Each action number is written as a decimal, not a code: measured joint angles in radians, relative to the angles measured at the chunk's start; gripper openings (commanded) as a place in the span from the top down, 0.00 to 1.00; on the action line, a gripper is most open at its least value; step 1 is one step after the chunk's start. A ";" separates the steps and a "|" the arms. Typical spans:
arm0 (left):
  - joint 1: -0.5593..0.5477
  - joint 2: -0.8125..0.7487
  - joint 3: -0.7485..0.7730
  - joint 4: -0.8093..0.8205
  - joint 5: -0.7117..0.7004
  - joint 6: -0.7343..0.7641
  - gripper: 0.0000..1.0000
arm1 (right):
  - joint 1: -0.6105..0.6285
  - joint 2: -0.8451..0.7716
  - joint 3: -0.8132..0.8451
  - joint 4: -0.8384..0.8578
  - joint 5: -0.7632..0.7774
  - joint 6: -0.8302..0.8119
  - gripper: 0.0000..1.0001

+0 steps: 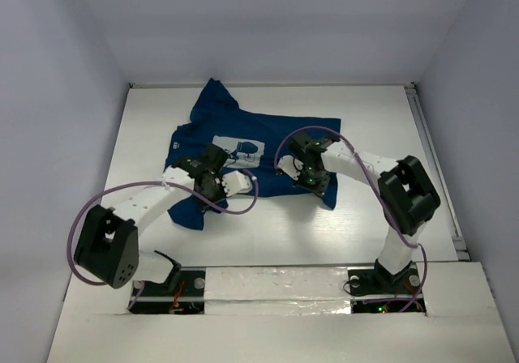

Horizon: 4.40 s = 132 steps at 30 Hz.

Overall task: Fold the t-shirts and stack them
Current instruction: Grap the side of the flattened tshirt closest away from the robot with both arms, then fold the flattened tshirt in 1/3 of the way

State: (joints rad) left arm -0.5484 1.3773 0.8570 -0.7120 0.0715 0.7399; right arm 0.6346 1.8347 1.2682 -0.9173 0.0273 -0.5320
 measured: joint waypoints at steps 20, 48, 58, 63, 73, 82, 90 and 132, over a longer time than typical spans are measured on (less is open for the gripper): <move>0.062 -0.179 0.204 -0.380 0.016 0.156 1.00 | 0.002 -0.193 -0.043 -0.199 -0.039 -0.067 1.00; 0.158 -0.065 0.501 -0.305 -0.082 0.247 1.00 | 0.028 -0.072 0.067 -0.257 0.132 -0.052 1.00; 0.171 0.122 0.553 -0.157 -0.156 0.241 1.00 | 0.025 -0.011 0.090 -0.249 0.220 -0.055 1.00; 0.171 0.196 0.580 -0.091 -0.218 0.233 1.00 | 0.011 0.027 0.137 -0.241 0.253 -0.067 1.00; 0.171 0.287 0.581 -0.047 -0.302 0.231 1.00 | -0.023 0.124 0.247 -0.226 0.291 -0.086 1.00; 0.171 0.373 0.643 0.004 -0.338 0.231 1.00 | -0.046 0.184 0.296 -0.222 0.320 -0.100 1.00; 0.171 0.461 0.686 0.020 -0.353 0.231 1.00 | -0.058 0.230 0.338 -0.207 0.344 -0.113 1.00; 0.171 0.723 0.900 0.060 -0.430 0.232 1.00 | -0.131 0.402 0.504 -0.153 0.399 -0.149 0.70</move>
State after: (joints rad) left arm -0.3775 2.1006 1.7569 -0.6521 -0.3580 0.9722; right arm 0.5034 2.2364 1.7718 -1.0706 0.4263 -0.6807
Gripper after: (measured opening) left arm 0.010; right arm 0.298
